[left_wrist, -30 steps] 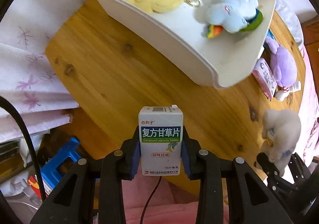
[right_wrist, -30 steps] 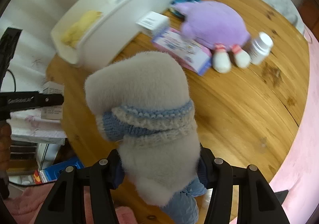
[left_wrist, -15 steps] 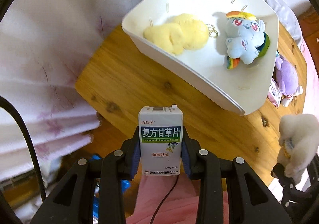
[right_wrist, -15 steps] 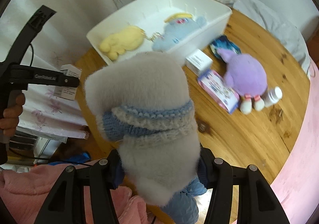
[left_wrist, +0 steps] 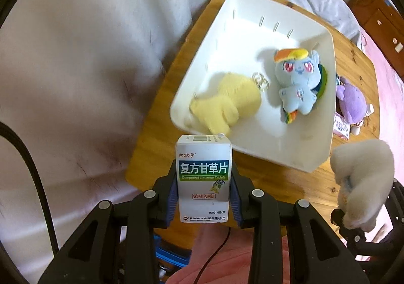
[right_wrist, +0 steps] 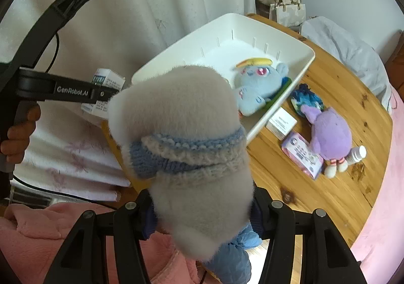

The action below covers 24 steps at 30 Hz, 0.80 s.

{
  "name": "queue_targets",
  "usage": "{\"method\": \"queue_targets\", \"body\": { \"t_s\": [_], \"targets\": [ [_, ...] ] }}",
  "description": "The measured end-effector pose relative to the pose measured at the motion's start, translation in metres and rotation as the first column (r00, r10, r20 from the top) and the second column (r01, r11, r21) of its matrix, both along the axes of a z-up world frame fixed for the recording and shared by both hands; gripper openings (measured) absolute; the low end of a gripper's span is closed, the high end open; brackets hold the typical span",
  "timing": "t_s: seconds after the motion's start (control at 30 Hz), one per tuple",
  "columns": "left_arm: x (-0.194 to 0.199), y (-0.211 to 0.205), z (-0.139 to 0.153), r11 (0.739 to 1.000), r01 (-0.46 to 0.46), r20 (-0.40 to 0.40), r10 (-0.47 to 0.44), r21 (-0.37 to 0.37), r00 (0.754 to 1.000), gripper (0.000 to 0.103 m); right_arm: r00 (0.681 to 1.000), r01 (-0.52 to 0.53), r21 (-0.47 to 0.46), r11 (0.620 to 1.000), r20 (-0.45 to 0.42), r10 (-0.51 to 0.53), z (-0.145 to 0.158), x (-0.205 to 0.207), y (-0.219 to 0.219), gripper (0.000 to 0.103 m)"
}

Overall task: Organize objects
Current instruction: 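Carry the box and white plush over the tray and release both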

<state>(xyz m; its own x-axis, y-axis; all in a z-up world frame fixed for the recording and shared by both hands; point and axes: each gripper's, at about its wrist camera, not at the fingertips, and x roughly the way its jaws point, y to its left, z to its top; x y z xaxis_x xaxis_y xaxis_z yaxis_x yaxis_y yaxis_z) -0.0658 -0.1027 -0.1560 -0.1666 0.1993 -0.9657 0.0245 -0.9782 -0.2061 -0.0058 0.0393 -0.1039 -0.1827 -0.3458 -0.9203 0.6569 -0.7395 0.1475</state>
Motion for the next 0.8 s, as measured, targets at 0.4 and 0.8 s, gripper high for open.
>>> {"method": "queue_targets", "body": {
  "t_s": [0.4, 0.8],
  "targets": [
    [-0.061, -0.006, 0.022, 0.988, 0.149, -0.114, -0.153, -0.044, 0.982, 0.038, 0.990, 0.141, -0.042, 0.989, -0.021, -0.142, -0.004, -0.027, -0.032, 0.058],
    [-0.109, 0.003, 0.028, 0.973, 0.225, -0.135, -0.231, -0.056, 0.963, 0.038, 0.964, 0.262, -0.068, 0.963, -0.027, -0.264, -0.013, -0.060, -0.049, 0.059]
  ]
}}
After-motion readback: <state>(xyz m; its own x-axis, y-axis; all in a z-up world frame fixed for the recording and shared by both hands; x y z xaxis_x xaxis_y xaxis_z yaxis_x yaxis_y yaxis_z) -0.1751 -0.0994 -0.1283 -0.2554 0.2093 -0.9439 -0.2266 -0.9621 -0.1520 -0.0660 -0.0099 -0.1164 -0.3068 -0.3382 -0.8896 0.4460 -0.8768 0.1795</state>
